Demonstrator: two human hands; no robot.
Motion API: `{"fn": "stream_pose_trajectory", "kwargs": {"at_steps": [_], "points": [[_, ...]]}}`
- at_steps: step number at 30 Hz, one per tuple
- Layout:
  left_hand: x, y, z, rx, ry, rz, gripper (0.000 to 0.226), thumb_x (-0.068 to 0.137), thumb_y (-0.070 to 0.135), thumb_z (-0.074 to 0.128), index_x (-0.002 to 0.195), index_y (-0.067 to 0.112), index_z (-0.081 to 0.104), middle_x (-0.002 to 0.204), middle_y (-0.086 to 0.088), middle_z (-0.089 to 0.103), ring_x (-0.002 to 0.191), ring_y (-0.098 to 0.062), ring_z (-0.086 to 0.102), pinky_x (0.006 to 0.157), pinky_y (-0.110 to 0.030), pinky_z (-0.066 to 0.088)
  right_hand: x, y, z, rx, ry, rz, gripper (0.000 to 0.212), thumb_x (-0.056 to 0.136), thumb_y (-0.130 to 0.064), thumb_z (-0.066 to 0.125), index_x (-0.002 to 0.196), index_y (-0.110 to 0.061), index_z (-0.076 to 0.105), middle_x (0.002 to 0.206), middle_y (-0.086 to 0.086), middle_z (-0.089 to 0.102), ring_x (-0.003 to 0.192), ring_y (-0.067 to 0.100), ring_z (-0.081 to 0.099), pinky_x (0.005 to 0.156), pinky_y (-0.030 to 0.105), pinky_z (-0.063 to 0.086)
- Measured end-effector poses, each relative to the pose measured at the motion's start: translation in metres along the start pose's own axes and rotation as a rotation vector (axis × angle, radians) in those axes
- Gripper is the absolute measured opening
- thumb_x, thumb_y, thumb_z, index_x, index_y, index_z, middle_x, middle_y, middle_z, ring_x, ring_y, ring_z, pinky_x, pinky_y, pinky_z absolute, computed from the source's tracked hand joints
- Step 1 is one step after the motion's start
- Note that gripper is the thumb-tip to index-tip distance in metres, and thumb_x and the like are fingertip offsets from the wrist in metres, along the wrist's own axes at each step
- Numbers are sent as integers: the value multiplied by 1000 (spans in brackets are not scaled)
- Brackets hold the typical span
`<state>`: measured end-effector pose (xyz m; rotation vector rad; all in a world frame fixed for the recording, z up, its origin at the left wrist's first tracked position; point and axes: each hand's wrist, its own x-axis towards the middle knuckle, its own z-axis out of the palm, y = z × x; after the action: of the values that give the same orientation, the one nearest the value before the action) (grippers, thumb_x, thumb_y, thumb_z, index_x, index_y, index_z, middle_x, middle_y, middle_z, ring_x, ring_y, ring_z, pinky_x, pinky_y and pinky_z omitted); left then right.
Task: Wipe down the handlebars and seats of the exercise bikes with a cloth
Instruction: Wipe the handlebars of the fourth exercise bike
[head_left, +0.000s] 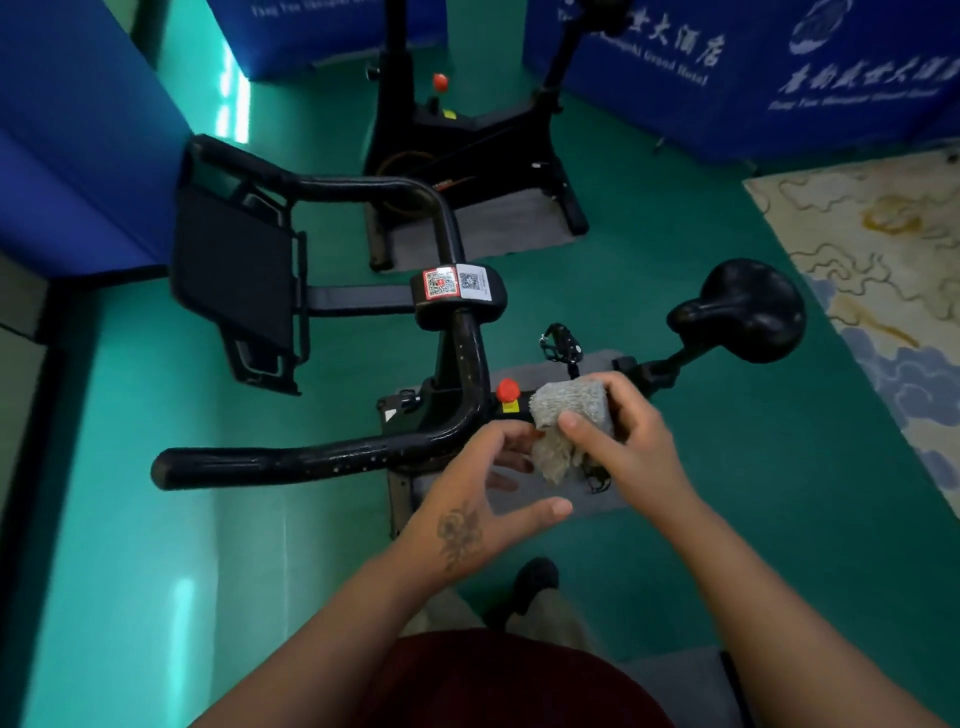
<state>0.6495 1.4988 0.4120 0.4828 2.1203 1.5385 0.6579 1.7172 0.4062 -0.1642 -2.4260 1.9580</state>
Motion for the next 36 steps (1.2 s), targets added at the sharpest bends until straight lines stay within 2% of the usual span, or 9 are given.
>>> {"fn": "stream_pose_trajectory", "kwargs": {"at_steps": [6, 11, 16, 22, 28, 31, 34, 36], "points": [[-5, 8, -45, -15, 109, 69, 63, 85, 48, 85, 139, 36, 54, 132, 14, 63, 124, -14, 63, 100, -42, 57, 13, -16, 28, 16, 52, -36, 23, 93, -32, 73, 112, -22, 64, 100, -12, 72, 93, 8, 69, 81, 27, 55], [-6, 5, -86, -55, 186, 93, 65, 84, 53, 84, 139, 31, 55, 130, 11, 65, 123, -18, 65, 100, -47, 58, 8, -21, 49, -27, 72, -27, 22, 95, -32, 75, 113, -25, 65, 104, -10, 73, 99, 11, 70, 88, 36, 57], [-2, 4, -113, -55, 221, 96, 64, 82, 53, 83, 137, 32, 56, 130, 10, 66, 121, -16, 66, 100, -48, 58, 5, -29, 61, -47, 115, -12, 29, 93, -35, 75, 116, -21, 64, 105, -12, 73, 100, 10, 71, 87, 32, 56], [9, 5, -123, 6, 229, 94, 60, 86, 46, 83, 138, 33, 56, 130, 12, 65, 124, -13, 64, 102, -46, 57, 16, -31, 55, -74, 130, -16, 29, 95, -36, 75, 117, -22, 64, 107, -7, 72, 101, 14, 70, 91, 44, 58], [33, 5, -125, 235, 263, 79, 71, 80, 56, 86, 140, 36, 52, 135, 17, 61, 132, -2, 56, 111, -38, 51, 42, -25, 43, -61, 109, 1, 30, 93, -41, 75, 116, -28, 62, 108, -12, 71, 101, 11, 70, 90, 43, 59], [48, 9, -128, 378, 253, 76, 74, 81, 58, 84, 143, 34, 50, 138, 16, 57, 133, 0, 53, 115, -39, 47, 56, -21, 36, -88, 63, 3, 25, 96, -36, 76, 115, -29, 62, 105, -18, 69, 99, 7, 68, 90, 43, 59], [65, 14, -133, 676, 215, 109, 76, 86, 64, 75, 147, 30, 48, 139, 13, 52, 135, -8, 47, 115, -39, 44, 74, -16, 30, -109, 36, -13, 27, 94, -42, 77, 114, -33, 61, 108, -16, 69, 102, 11, 69, 92, 49, 57], [77, 16, -137, 794, 203, 126, 77, 87, 66, 73, 148, 27, 48, 140, 10, 51, 135, -12, 45, 115, -38, 42, 86, -14, 26, -116, 14, -27, 29, 91, -49, 74, 114, -36, 61, 109, -14, 69, 103, 13, 69, 92, 53, 57]]}}
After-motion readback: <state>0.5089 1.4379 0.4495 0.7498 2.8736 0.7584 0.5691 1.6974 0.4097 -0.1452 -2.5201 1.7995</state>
